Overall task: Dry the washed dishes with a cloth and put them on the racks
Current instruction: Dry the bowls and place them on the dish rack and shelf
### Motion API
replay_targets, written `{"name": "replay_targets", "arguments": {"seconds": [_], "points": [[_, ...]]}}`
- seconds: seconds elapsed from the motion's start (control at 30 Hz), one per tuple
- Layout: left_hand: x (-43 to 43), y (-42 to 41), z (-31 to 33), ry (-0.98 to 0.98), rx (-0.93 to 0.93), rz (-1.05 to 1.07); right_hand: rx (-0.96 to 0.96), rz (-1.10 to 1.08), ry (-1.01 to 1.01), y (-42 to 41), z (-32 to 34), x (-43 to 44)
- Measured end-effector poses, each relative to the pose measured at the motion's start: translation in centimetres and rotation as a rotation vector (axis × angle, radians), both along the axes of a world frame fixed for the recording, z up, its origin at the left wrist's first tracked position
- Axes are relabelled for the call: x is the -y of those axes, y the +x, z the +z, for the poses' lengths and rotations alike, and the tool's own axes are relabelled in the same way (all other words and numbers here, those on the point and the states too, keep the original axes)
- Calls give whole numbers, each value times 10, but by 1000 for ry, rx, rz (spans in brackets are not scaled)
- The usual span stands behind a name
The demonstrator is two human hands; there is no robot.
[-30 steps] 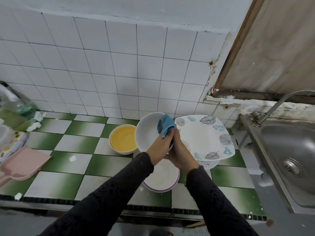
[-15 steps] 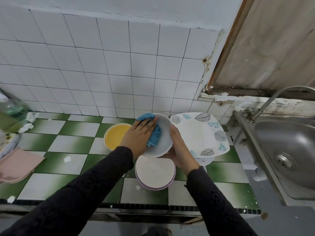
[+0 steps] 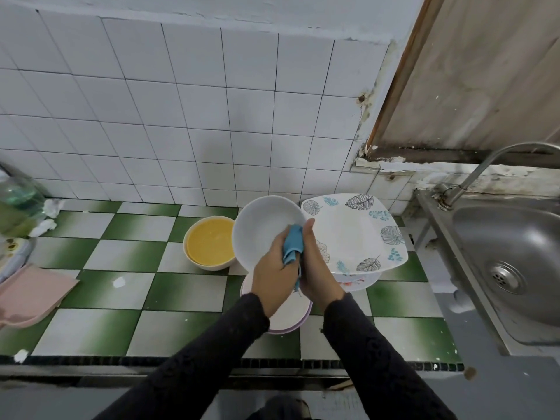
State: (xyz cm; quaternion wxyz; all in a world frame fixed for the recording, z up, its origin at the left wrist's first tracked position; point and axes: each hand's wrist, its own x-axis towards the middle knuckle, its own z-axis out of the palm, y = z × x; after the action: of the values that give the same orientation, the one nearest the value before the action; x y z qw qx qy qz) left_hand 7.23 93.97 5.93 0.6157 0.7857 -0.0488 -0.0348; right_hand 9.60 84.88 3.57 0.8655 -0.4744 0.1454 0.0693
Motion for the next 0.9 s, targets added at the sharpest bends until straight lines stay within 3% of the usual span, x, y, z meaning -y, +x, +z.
{"name": "replay_targets", "arguments": {"seconds": [0.07, 0.3, 0.37, 0.47, 0.5, 0.57, 0.7, 0.9], "points": [[3, 5, 0, -92, 86, 93, 10, 13, 51, 0, -3, -5], [-43, 49, 12, 185, 525, 363, -51, 152, -40, -6, -12, 1], [-54, 56, 8, 393, 722, 288, -38, 156, -34, -7, -10, 1], [-64, 66, -12, 809, 1035, -7, -19, 106, -40, -10, -10, -2], [-65, 66, -17, 885, 1008, -95, -25, 95, -48, -11, -10, -2], [-65, 61, -20, 880, 768, -205, -28, 98, -57, -11, -12, -2], [-63, 50, -21, 868, 328, -236, 5, 113, -132, -10, -7, 3], [-56, 38, -29, 632, 121, -332, 9, 98, -192, -5, -4, 7]]}}
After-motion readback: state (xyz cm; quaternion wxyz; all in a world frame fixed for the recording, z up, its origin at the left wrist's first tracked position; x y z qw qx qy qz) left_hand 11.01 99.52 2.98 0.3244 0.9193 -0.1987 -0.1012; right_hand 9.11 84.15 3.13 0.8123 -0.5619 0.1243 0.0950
